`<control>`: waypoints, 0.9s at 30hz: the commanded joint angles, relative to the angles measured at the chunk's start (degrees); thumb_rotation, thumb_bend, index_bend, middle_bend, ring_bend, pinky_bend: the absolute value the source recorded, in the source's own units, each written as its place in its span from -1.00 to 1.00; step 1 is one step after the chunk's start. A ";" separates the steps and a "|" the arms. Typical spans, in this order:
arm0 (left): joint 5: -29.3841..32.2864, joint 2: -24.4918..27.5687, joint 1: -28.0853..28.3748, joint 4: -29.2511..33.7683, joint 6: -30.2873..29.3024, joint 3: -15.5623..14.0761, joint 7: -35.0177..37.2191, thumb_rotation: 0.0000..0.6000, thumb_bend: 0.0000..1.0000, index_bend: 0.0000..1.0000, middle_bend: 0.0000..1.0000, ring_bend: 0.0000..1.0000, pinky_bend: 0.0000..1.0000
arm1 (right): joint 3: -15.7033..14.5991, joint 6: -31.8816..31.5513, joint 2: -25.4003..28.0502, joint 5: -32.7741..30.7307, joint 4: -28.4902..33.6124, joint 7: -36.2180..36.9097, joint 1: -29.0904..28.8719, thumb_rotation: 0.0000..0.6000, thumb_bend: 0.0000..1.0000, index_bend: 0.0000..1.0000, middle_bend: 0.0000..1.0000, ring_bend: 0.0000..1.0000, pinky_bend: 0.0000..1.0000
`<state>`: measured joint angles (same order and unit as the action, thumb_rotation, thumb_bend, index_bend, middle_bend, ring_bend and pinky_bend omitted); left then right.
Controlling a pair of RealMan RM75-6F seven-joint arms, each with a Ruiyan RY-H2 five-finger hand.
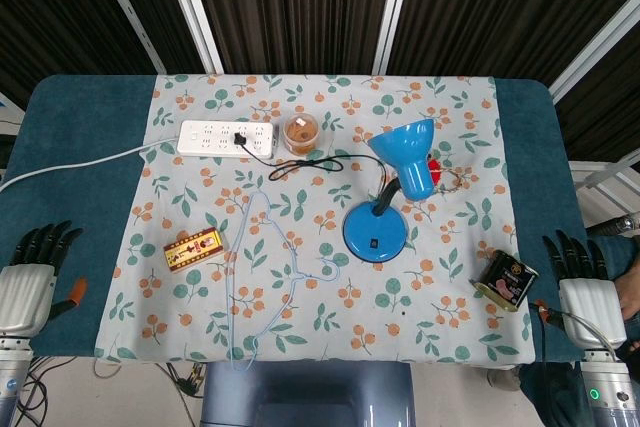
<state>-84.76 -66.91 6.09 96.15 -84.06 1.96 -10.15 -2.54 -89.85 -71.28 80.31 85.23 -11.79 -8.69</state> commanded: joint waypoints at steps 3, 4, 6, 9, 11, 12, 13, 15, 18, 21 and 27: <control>-0.15 0.01 -0.04 -0.07 -0.15 0.02 0.17 1.00 -0.27 -0.71 -0.87 -0.89 -0.82 | 0.51 0.67 -0.25 0.21 -0.05 -0.28 0.33 1.00 -0.54 -0.91 -0.92 -0.84 -1.00; -0.15 0.01 -0.04 -0.08 -0.15 0.01 0.19 1.00 -0.27 -0.71 -0.87 -0.89 -0.82 | 0.58 0.66 -0.27 0.25 -0.05 -0.32 0.37 1.00 -0.54 -0.91 -0.92 -0.84 -1.00; -0.06 0.02 -0.03 -0.12 -0.04 0.00 0.26 1.00 -0.27 -0.71 -0.87 -0.89 -0.82 | 0.83 0.58 -0.31 0.40 -0.02 -0.46 0.52 1.00 -0.54 -0.91 -0.92 -0.84 -1.00; -0.10 0.00 0.02 -0.15 0.01 0.01 0.18 1.00 -0.27 -0.71 -0.87 -0.89 -0.82 | 1.14 0.61 -0.18 0.75 0.30 -0.26 0.76 1.00 -0.54 -0.91 -0.92 -0.84 -1.00; -0.16 -0.04 0.02 -0.17 -0.02 0.00 0.13 1.00 -0.27 -0.71 -0.87 -0.89 -0.82 | 1.28 0.78 -0.02 1.01 0.65 0.07 0.89 1.00 -0.54 -0.91 -0.92 -0.84 -1.00; -0.16 -0.05 0.00 -0.16 -0.04 -0.01 0.14 1.00 -0.27 -0.71 -0.87 -0.89 -0.82 | 1.35 0.89 0.08 1.18 0.87 0.32 0.98 1.00 -0.54 -0.91 -0.92 -0.84 -1.00; -0.14 -0.06 -0.01 -0.16 -0.05 0.00 0.16 1.00 -0.27 -0.71 -0.87 -0.89 -0.82 | 1.43 1.06 0.15 1.34 1.02 0.50 1.01 1.00 -0.54 -0.91 -0.92 -0.84 -1.00; -0.18 -0.04 -0.02 -0.14 -0.13 0.02 0.21 1.00 -0.27 -0.71 -0.87 -0.89 -0.82 | 1.49 1.36 0.27 1.70 1.25 0.71 1.12 1.00 -0.54 -0.91 -0.92 -0.84 -1.00; -0.29 -0.03 -0.02 -0.15 -0.10 -0.05 0.15 1.00 -0.27 -0.71 -0.87 -0.89 -0.82 | 1.78 1.56 0.11 1.83 1.28 0.11 1.38 1.00 -0.54 -0.91 -0.92 -0.84 -1.00; -0.26 -0.05 -0.01 -0.17 -0.09 -0.01 0.17 1.00 -0.27 -0.71 -0.87 -0.89 -0.82 | 1.99 2.06 -0.03 1.96 1.41 -0.02 1.51 1.00 -0.54 -0.91 -0.92 -0.84 -1.00; -0.16 -0.03 0.00 -0.16 0.00 0.00 0.22 1.00 -0.27 -0.71 -0.87 -0.89 -0.82 | 2.29 2.69 0.00 2.09 1.62 -0.06 1.72 1.00 -0.54 -0.91 -0.92 -0.84 -1.00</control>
<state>-84.92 -66.94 6.10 95.99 -84.06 1.96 -9.93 -0.27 -87.19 -71.28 82.38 86.83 -11.84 -6.99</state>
